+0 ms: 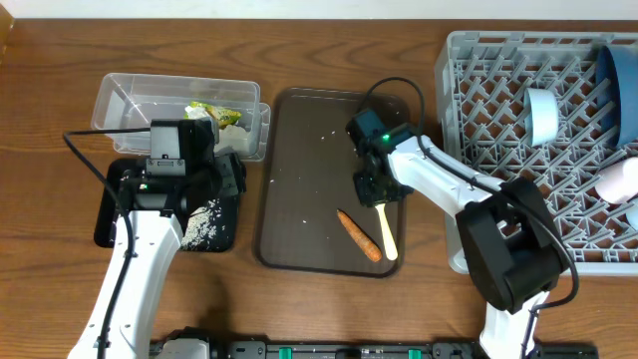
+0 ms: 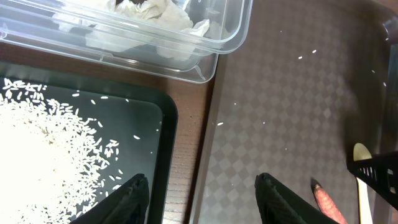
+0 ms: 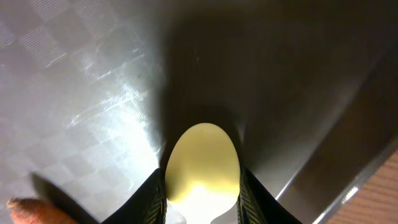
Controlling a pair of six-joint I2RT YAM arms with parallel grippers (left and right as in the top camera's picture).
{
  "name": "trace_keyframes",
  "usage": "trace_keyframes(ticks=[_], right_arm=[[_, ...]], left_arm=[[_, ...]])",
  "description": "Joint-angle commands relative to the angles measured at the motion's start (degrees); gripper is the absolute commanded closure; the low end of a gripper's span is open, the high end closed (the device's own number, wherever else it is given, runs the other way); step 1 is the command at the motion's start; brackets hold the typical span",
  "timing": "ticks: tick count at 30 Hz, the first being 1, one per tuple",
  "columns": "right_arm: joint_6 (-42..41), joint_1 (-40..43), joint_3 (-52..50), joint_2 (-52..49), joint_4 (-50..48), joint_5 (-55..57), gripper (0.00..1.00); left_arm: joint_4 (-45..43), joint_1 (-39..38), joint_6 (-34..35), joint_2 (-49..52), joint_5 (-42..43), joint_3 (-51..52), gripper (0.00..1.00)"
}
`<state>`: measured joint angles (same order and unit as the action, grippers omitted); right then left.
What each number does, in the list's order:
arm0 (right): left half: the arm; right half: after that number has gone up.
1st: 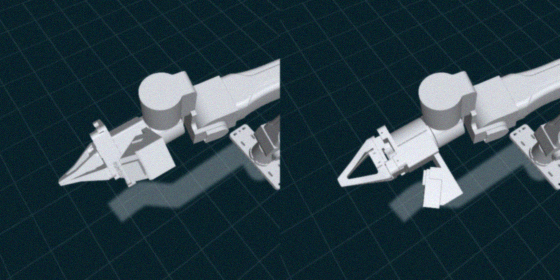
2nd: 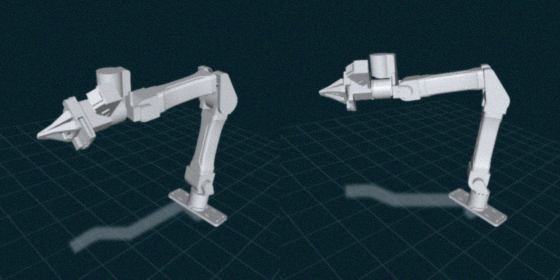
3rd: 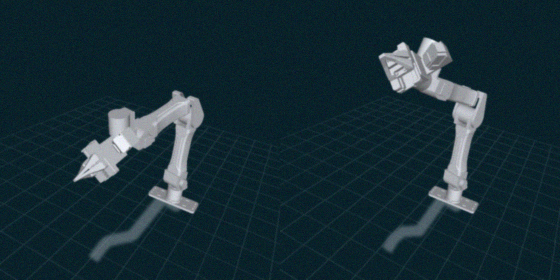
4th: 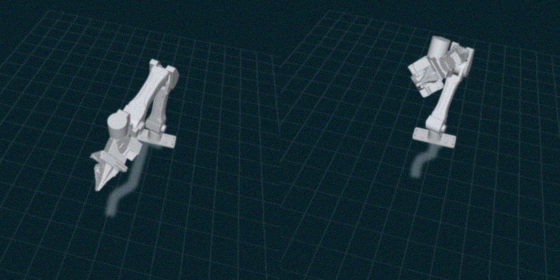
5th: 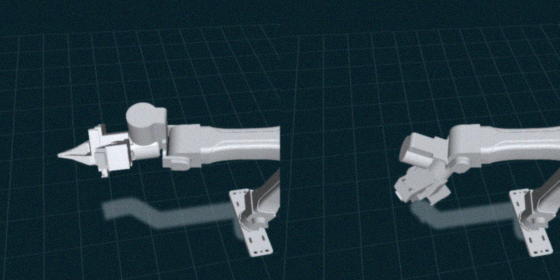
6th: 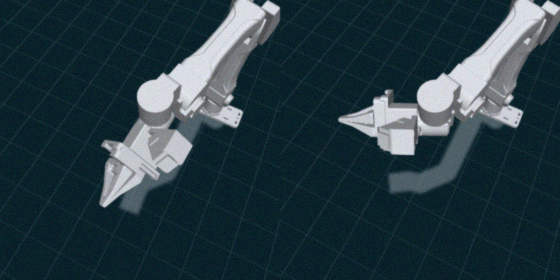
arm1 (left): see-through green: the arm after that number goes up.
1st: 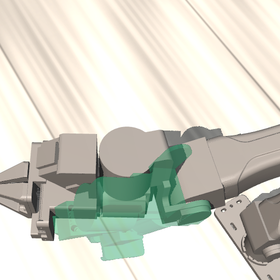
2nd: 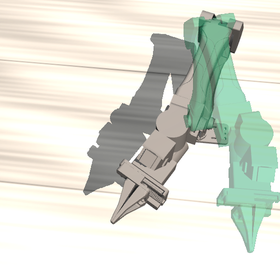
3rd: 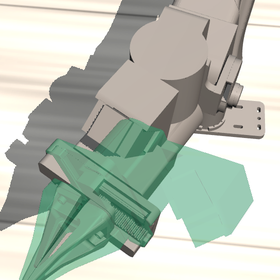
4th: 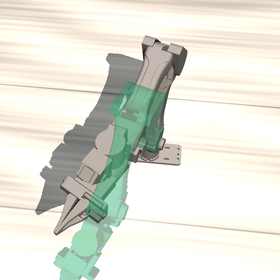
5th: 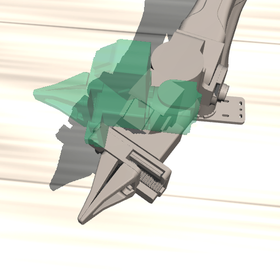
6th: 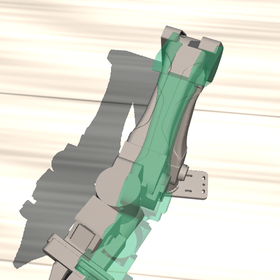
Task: Sort waste into correct bins and load items into the dishwasher rack
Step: 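Carry the spoon with the right gripper and stand it in the rack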
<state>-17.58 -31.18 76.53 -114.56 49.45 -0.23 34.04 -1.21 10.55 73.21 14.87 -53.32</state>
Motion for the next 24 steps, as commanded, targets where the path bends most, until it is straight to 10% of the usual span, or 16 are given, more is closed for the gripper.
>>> trace_keyframes(ticks=[1,24], right_arm=[[2.01,1.42,2.97,4.33,0.35,-0.20,0.70],[15.06,28.72,8.52,21.33,3.89,-6.71,0.78]], left_arm=[[-0.02,0.24,0.07,-0.24,0.02,-0.63,0.43],[-0.04,0.24,0.07,-0.24,0.02,-0.63,0.42]])
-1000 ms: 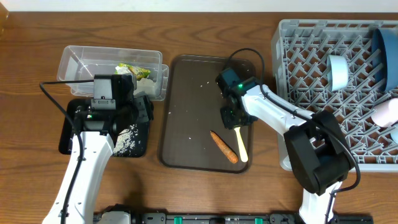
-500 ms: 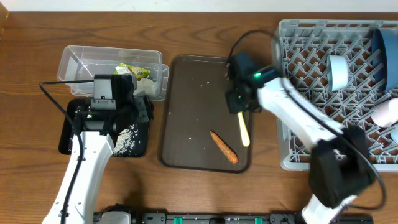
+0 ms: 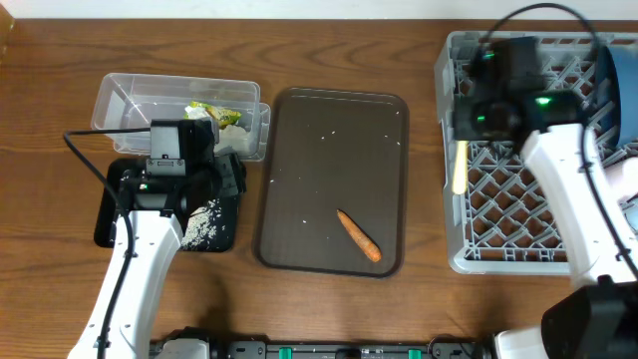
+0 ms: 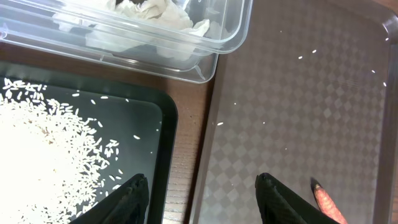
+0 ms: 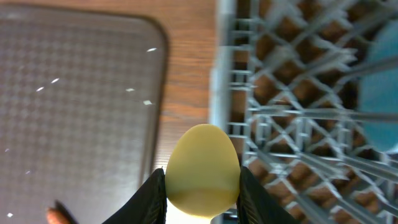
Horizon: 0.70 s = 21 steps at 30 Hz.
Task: Sort waste into correct bins and load items into the dishwasher rack
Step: 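Carry the spoon with the right gripper and stand it in the rack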
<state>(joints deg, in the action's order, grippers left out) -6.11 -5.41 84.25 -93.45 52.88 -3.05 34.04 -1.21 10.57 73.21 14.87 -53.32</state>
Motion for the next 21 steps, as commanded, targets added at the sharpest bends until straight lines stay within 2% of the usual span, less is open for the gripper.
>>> trace_keyframes(ticks=[1,11,21], right_arm=[[4.11,4.02,0.81,0.17,0.50,-5.03,0.78],[9.05,6.93,0.76,-2.89,6.54,-6.14,0.77],[9.16,6.82,0.74,-10.38,8.90,-5.79,0.71]], left_arm=[[-0.04,0.24,0.04,-0.24,0.02,-0.63,0.42],[-0.04,0.24,0.04,-0.24,0.02,-0.63,0.42],[-0.02,0.24,0.04,-0.24,0.02,-0.63,0.42]])
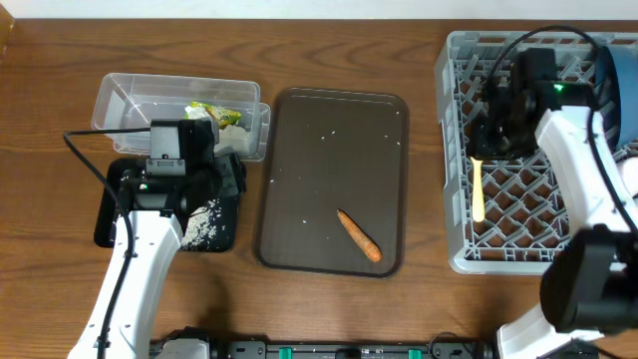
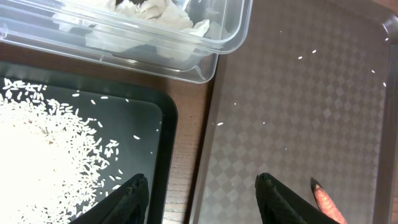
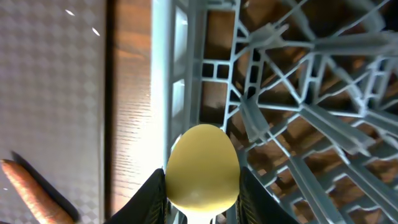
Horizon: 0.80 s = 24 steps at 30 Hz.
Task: Sort waste into correct bins and load items into the dishwasher rack
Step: 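Carry the spoon with the right gripper and stand it in the rack, then reach the left gripper to the carrot on the brown tray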
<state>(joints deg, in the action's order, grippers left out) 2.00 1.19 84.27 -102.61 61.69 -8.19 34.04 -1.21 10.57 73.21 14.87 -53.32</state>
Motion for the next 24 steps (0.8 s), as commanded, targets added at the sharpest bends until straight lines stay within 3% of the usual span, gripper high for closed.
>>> trace_keyframes(ticks=[1,5,10,18,24], right_arm=[[1.05,0.22,0.72,-1.60,0.09,-0.66,0.69],[1.05,0.24,0.72,-2.16,0.04,-0.66,0.59],[1.05,0.24,0.74,-2.12,-0.04,-0.66,0.39],[1.95,0.24,1.49,1.18,-0.63,-0.66,0.36],[1.95,0.22,1.66,3.93,-3.96,-1.36,0.31]], left_arm=[[-0.02,0.24,0.04,-0.24,0.02,-0.63,0.42],[-0.02,0.24,0.04,-0.24,0.02,-0.63,0.42],[-0.02,0.24,0.04,-0.24,0.04,-0.63,0.42],[-0.02,-0.52,3.21,-0.24,0.09,-0.63,0.42],[-2.86,-7.87,7.58,0.39,0.02,-0.63,0.42]])
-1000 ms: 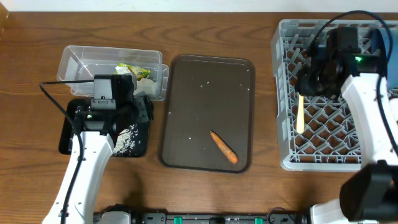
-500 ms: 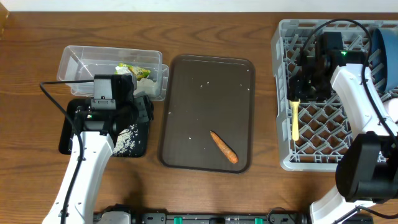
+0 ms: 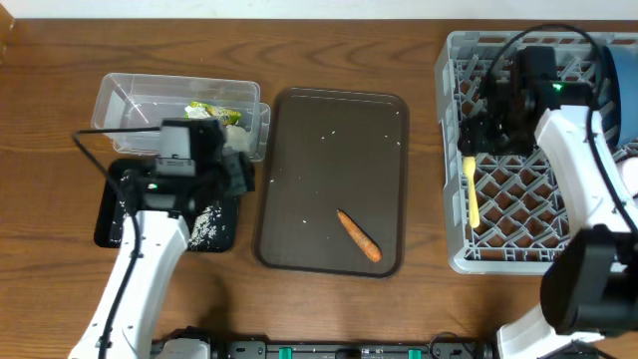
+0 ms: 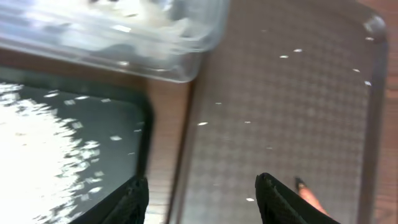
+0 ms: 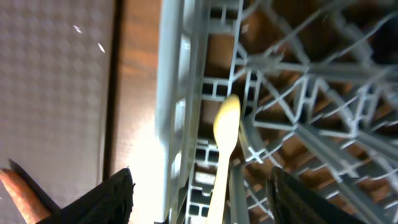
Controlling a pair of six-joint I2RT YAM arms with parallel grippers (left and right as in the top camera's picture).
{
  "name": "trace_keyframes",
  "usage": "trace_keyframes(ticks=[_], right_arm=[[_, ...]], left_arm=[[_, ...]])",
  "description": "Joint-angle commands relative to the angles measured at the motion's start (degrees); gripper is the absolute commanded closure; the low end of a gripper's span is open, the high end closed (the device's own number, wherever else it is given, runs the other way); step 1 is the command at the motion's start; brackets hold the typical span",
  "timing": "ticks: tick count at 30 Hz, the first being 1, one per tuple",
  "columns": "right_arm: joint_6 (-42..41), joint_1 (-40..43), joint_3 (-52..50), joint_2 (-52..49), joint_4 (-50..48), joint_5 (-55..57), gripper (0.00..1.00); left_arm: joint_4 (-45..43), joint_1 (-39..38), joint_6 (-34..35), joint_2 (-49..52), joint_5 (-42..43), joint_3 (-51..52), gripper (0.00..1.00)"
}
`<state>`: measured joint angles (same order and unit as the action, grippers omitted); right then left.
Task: Sort waste into correct bins and load items into the dishwasher rack
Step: 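Reach the left gripper to the carrot on the brown tray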
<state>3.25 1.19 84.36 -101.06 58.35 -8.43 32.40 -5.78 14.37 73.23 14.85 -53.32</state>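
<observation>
The pale yellow spoon (image 3: 469, 194) lies along the left side of the grey dishwasher rack (image 3: 558, 254); in the right wrist view the spoon (image 5: 225, 140) rests on the rack's grid. Just above it my right gripper (image 5: 208, 205) is open, its fingers apart on either side of the handle. An orange carrot (image 3: 357, 235) lies on the brown tray (image 3: 299, 130). My left gripper (image 4: 202, 202) hangs open and empty over the tray's left edge, with the carrot's tip (image 4: 308, 198) beside its right finger. That view is blurred.
A clear bin (image 3: 130, 100) holding crumpled waste stands at the back left. In front of it a black tray (image 3: 110, 224) holds spilled rice. The rack also carries a white cup (image 3: 543, 115) and a blue dish (image 3: 620, 90).
My right gripper has opened and let go of the spoon, which now lies in the rack. My left arm has shifted right, toward the brown tray.
My right gripper was shut on the spoon on the brown tray beside the carrot. Then it held the spoon over the rack's left edge, then low inside the rack. Now the spoon lies there, released. The left arm stayed still until now.
</observation>
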Motion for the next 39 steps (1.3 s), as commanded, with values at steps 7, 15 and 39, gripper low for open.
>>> trace_keyframes(ticks=[7,15,39], right_arm=[[0.70,0.17,1.53,2.36,-0.85,-2.36,0.31],[0.70,0.17,1.51,2.36,-0.98,-2.34,0.31],[0.66,-0.37,1.46,2.36,-1.31,-2.36,0.31]], left_arm=[[-5.20,-15.21,21.86,6.73,-5.18,-0.63,0.21],[-9.46,-26.73,38.32,17.62,-3.74,-0.63,0.12],[-17.77,-40.22,58.84,27.08,0.26,-0.55,0.05]])
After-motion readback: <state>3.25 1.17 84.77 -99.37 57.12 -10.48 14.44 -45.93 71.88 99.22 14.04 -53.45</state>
